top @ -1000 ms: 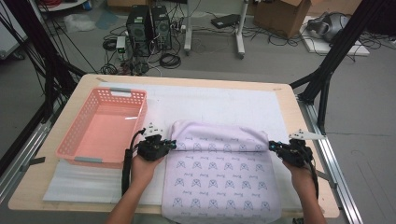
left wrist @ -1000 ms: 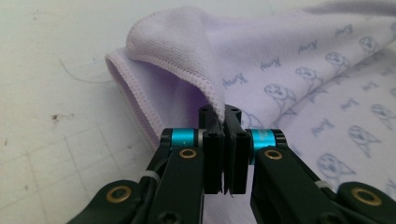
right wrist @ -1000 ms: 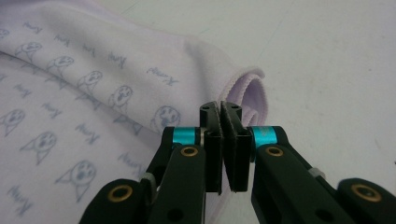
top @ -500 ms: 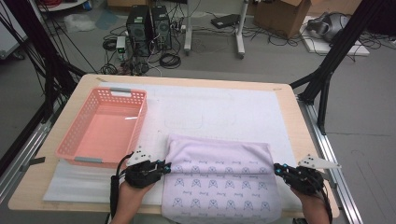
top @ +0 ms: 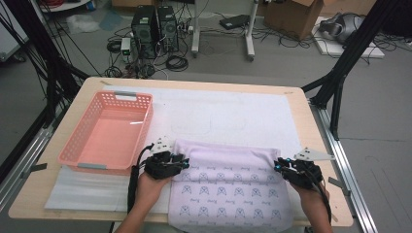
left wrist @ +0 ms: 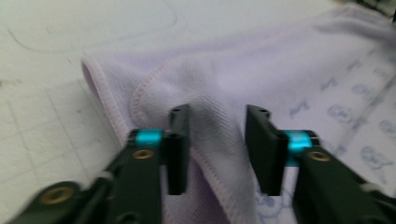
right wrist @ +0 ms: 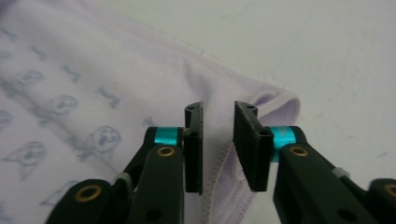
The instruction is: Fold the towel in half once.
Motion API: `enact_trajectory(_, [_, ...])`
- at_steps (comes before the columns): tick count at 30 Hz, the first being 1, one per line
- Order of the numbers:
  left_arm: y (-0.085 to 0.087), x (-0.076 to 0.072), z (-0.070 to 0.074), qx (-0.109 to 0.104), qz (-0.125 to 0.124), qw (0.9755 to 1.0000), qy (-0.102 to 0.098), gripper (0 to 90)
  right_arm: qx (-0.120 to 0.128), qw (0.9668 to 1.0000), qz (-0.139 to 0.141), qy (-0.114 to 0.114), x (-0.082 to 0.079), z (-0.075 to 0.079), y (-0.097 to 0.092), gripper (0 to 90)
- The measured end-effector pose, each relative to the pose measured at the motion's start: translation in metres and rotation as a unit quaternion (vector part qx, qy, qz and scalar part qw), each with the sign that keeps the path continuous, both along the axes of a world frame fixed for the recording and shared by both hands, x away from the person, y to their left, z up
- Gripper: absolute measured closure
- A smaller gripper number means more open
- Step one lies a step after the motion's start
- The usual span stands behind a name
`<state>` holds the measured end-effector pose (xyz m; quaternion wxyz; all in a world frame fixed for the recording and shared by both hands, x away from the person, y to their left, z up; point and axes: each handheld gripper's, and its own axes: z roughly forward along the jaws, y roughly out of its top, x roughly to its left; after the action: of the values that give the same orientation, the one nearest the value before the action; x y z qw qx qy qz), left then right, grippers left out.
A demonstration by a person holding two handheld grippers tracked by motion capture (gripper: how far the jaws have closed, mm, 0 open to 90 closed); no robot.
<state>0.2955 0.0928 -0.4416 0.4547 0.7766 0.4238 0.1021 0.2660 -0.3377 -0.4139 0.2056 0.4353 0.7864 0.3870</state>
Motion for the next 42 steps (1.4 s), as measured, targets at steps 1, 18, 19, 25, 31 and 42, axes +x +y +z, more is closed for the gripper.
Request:
enact_trajectory(1, [-0.001, -0.001, -0.001, 0.008, 0.004, 1.0, 0.001, 78.2, -0.011, 0.9998, -0.007, 0.012, 0.004, -0.004, 0.002, 78.0])
enact_trajectory(18, [0.014, -0.044, 0.004, -0.043, -0.009, 0.9973, -0.058, 86.0, -0.031, 0.9995, -0.003, 0.01, -0.017, -0.017, 0.001, 84.8])
enact_trajectory(19, [0.014, -0.046, 0.005, -0.047, -0.01, 0.9971, -0.059, 86.0, -0.024, 0.9997, 0.0, 0.011, -0.019, -0.018, 0.001, 85.7])
enact_trajectory(25, [0.025, -0.062, 0.007, -0.062, -0.022, 0.996, -0.061, 85.8, 0.009, 0.9999, 0.008, 0.0, -0.041, -0.008, -0.008, 86.1])
enact_trajectory(31, [0.035, -0.082, 0.0, -0.072, -0.03, 0.996, -0.043, 83.4, 0.024, 0.9991, 0.028, 0.022, -0.072, -0.014, -0.02, 85.5])
enact_trajectory(42, [0.016, -0.066, -0.005, -0.053, -0.052, 0.9966, -0.036, 46.3, 0.04, 0.9992, -0.003, 0.003, -0.058, -0.008, -0.009, 53.8])
